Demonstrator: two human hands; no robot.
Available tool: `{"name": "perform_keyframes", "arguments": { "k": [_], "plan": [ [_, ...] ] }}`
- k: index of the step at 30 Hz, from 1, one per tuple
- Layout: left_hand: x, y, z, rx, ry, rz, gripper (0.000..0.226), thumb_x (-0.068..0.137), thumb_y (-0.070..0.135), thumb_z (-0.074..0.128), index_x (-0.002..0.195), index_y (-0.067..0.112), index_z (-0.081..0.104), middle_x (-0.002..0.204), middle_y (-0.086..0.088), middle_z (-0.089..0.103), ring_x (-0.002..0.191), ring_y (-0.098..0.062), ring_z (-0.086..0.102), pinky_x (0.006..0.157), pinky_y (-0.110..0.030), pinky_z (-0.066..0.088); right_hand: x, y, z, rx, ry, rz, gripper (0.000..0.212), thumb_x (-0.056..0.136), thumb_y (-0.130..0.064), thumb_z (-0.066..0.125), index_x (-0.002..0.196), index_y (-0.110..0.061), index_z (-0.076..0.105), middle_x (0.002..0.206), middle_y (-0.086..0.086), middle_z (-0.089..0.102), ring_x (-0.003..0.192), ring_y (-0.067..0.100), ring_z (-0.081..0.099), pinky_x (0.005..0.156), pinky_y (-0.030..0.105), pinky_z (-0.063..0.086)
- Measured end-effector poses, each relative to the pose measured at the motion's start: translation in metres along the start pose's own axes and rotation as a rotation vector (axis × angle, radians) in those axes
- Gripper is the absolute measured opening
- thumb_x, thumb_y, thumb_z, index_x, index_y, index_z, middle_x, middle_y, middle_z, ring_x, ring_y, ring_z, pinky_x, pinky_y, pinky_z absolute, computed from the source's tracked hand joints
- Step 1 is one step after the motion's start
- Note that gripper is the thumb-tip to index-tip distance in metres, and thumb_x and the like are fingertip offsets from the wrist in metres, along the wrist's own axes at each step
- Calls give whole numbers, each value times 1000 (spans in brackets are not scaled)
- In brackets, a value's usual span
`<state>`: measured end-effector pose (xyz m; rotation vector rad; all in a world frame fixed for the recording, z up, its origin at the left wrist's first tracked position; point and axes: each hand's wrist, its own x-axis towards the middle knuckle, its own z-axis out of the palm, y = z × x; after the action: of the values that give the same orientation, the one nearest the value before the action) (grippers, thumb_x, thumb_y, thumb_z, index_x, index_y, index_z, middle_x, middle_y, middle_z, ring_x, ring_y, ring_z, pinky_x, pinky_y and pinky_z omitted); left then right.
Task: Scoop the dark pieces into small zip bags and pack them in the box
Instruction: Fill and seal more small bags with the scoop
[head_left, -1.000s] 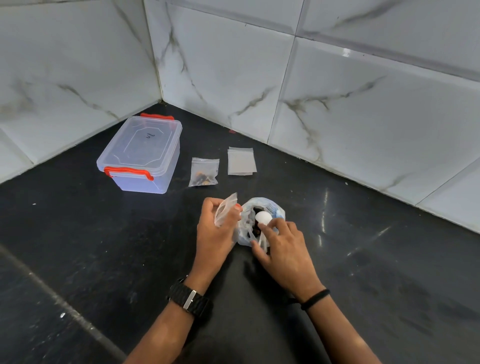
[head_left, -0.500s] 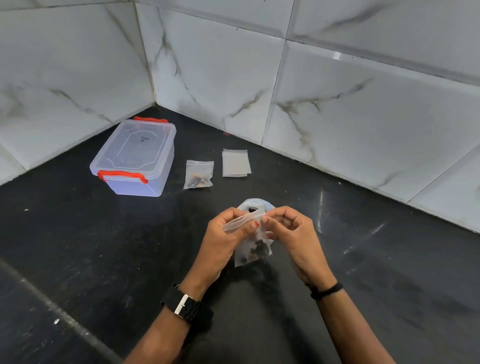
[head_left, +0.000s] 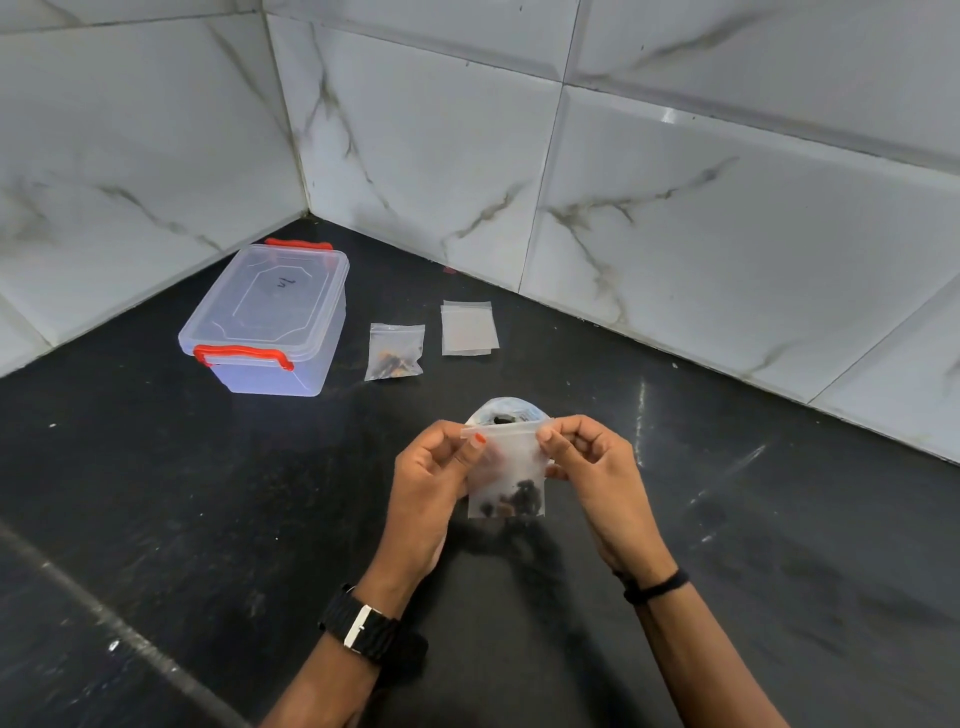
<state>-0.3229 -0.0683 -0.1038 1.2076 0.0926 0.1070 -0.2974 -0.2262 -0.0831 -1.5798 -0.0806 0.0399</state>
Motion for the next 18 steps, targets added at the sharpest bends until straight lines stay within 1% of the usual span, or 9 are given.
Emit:
{"name": "perform_keyframes", "arguments": {
  "k": [3,5,6,8,10,12,13,16,18],
  "plan": [
    [0,-2,-1,-5,36,17,17,79,22,61,84,6,63,86,-8,70,88,-24,69,75,-35,58,-2,1,0,-12,-35,25,10,84,-15,67,87,-5,67,81,9,70,76,14,62,73,29,52],
    [-1,-3,-1,9,40,23,19,78,22,60,83,5,62,85,-7,70,89,-25,69,75,-35,58,-5,2,1,-22,-47,29,16,80,-18,71,87,-4,68,85,17,70,79,19,63,78,37,50],
    [-1,-3,-1,12,36,17,20,78,23,60,83,3,61,84,-6,70,89,-25,69,76,-35,58,-6,2,2,-21,-39,23,13,80,-17,71,86,-5,68,86,17,70,79,20,63,79,38,50],
    [-2,-3,0,28,11,-10,25,78,25,61,86,1,61,85,-5,71,90,-24,69,80,-39,58,-7,2,3,6,-10,3,2,83,-7,68,81,-7,68,82,15,69,78,20,63,76,36,50],
    [-2,-2,0,47,-29,-43,28,78,28,63,87,2,61,86,-7,71,90,-25,68,84,-44,56,-7,0,4,70,26,4,16,83,2,64,72,-9,66,76,13,66,75,21,60,71,33,49],
    [-3,-1,-1,53,-65,-71,25,79,29,64,87,5,62,85,-7,70,87,-23,68,85,-47,54,-6,-1,4,113,37,5,24,78,2,66,62,-17,66,70,8,64,72,19,59,68,30,48],
    [-2,-1,-1,63,-84,-80,23,79,28,65,87,7,63,86,-6,70,87,-22,68,84,-47,54,-6,-2,4,120,32,5,25,75,0,66,59,-18,66,69,6,63,71,18,59,67,29,48],
    [-2,3,-1,103,-112,-87,23,80,28,64,93,9,66,89,-3,71,89,-23,70,81,-44,56,-6,-2,5,112,15,27,31,82,3,62,61,-20,65,70,6,63,71,18,59,68,31,48],
    [-2,4,1,116,-92,-65,18,83,23,63,92,8,67,86,-1,71,85,-22,71,77,-39,58,-7,-1,6,80,-10,41,25,87,0,59,68,-16,64,74,9,64,73,19,60,72,36,48]
  ]
}}
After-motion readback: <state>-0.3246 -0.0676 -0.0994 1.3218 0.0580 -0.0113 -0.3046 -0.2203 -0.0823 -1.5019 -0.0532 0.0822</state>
